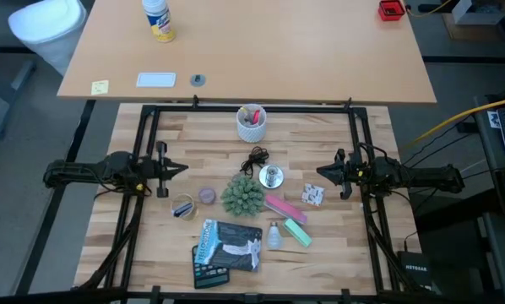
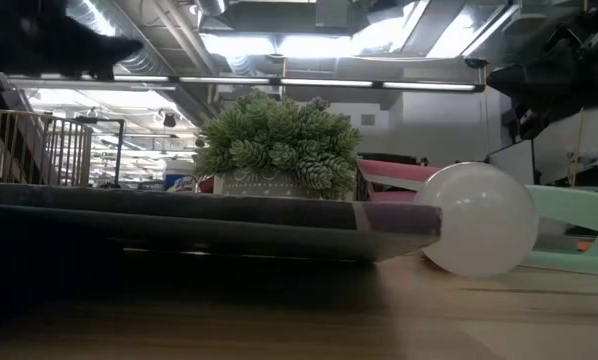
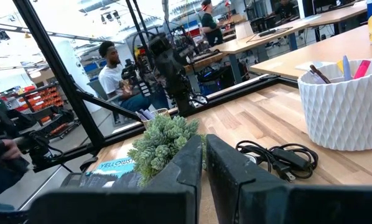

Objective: Screw lightbulb
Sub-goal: Move the artificial plant to the upper right

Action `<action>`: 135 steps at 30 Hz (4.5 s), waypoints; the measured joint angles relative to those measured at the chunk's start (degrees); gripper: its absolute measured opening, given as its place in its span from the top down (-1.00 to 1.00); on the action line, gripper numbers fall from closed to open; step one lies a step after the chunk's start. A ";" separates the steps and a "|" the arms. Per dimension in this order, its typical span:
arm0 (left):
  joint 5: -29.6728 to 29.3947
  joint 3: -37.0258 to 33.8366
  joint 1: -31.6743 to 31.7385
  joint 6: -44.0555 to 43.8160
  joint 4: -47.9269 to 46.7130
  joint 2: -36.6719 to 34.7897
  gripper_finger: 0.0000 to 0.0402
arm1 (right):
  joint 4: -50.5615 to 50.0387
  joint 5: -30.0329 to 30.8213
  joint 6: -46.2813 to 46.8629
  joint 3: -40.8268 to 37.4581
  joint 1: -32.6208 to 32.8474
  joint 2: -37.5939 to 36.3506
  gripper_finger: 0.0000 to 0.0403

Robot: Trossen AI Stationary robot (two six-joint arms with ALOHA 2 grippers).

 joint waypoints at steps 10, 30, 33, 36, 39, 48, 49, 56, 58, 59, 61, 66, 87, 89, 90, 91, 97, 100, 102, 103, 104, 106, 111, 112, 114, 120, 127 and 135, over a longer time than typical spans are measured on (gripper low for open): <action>5.49 0.02 -0.02 -3.62 29.12 17.12 0.99 | 0.02 0.00 0.00 0.02 0.00 -0.01 0.86; 6.26 32.37 -3.35 -7.89 41.42 73.31 0.99 | -0.26 -0.57 0.00 0.00 0.02 0.00 0.86; 6.24 34.28 -2.62 -8.10 35.44 73.98 0.99 | -0.30 -0.64 0.00 0.00 0.02 0.00 0.86; 6.20 36.13 -2.19 -10.47 27.98 73.64 0.99 | -0.28 -0.69 0.02 0.00 0.02 0.00 0.86; 6.16 38.29 -2.19 -11.14 18.38 73.55 0.94 | -0.28 -0.78 0.01 0.00 0.02 0.00 0.86; 6.00 40.99 -2.40 -15.00 2.74 73.66 0.40 | -0.25 -0.86 0.02 0.01 0.02 0.00 0.86; 6.00 40.99 -2.43 -15.73 2.12 73.63 0.34 | -0.25 -0.86 0.02 0.01 0.02 -0.01 0.86; 6.00 40.99 -2.45 -21.22 -4.96 73.65 0.06 | -0.26 -0.91 0.02 0.02 0.02 -0.02 0.86; 6.00 40.99 -2.47 -22.99 -6.45 73.65 0.01 | -0.28 -0.96 0.02 0.00 0.02 0.00 0.86; 6.00 40.99 -2.47 -23.79 -6.95 73.65 -0.01 | -0.28 -1.09 0.02 0.01 0.02 -0.02 0.86; 6.00 40.99 -2.47 -24.79 -7.98 73.64 -0.04 | -0.28 -1.15 0.02 0.01 0.02 -0.02 0.86; 6.00 40.99 -2.71 -26.31 -8.40 75.61 -0.05 | -0.28 -1.15 0.02 0.00 0.02 0.00 0.86; -0.61 40.92 -3.37 -26.52 -2.67 83.56 0.42 | -0.71 -1.16 0.04 0.01 0.02 -0.01 0.86; -0.66 40.92 -3.37 -25.74 -2.56 83.56 0.57 | -0.84 -1.20 0.02 0.00 0.02 0.00 0.86; -0.66 40.92 -3.37 -25.15 -2.58 83.56 0.64 | -0.88 -1.21 0.02 0.00 0.02 0.00 0.86; -0.66 40.92 -3.37 -24.05 -2.58 83.56 0.72 | -0.90 -1.21 0.02 0.00 0.02 0.00 0.86; -2.37 40.92 -3.37 -21.31 -3.83 82.54 0.96 | -1.05 -1.23 0.03 0.01 0.02 -0.01 0.86; -5.25 40.83 -3.43 -21.58 -7.41 79.79 0.95 | -1.09 -1.23 0.04 0.01 0.02 -0.02 0.86; -7.35 40.80 -3.43 -22.11 -9.90 77.65 0.97 | -1.14 -1.23 0.02 0.02 0.02 0.00 0.86; -8.69 40.73 -3.43 -22.30 -11.12 76.43 0.98 | -1.14 -1.23 0.02 0.00 0.02 -0.02 0.86; -10.46 40.70 -3.39 -22.32 -12.07 75.25 0.98 | -1.16 -1.23 0.02 0.02 0.02 0.00 0.86; -13.91 40.70 -3.04 -21.45 -13.34 73.02 0.98 | -1.20 -1.23 0.02 0.00 0.02 0.00 0.86; -20.19 40.73 -0.42 -18.08 -15.02 68.75 0.99 | -1.27 -1.23 0.02 0.00 0.02 0.00 0.86; -20.99 40.73 0.47 -17.18 -14.98 68.05 0.99 | -1.31 -1.21 0.02 0.02 0.02 0.00 0.86; -21.95 40.80 2.55 -15.16 -14.87 67.00 0.99 | -1.31 -1.21 0.02 0.01 0.02 0.00 0.86; -22.22 40.83 10.51 -12.32 -15.49 66.53 0.99 | -1.40 -1.21 0.02 0.00 0.02 0.00 0.86; -22.54 40.81 19.53 -12.71 -19.26 66.79 0.99 | -1.42 -1.19 0.02 0.01 0.02 0.00 0.86; -21.07 37.13 26.83 -16.77 -18.68 67.21 0.99 | -1.45 -1.19 0.02 0.00 0.02 0.00 0.86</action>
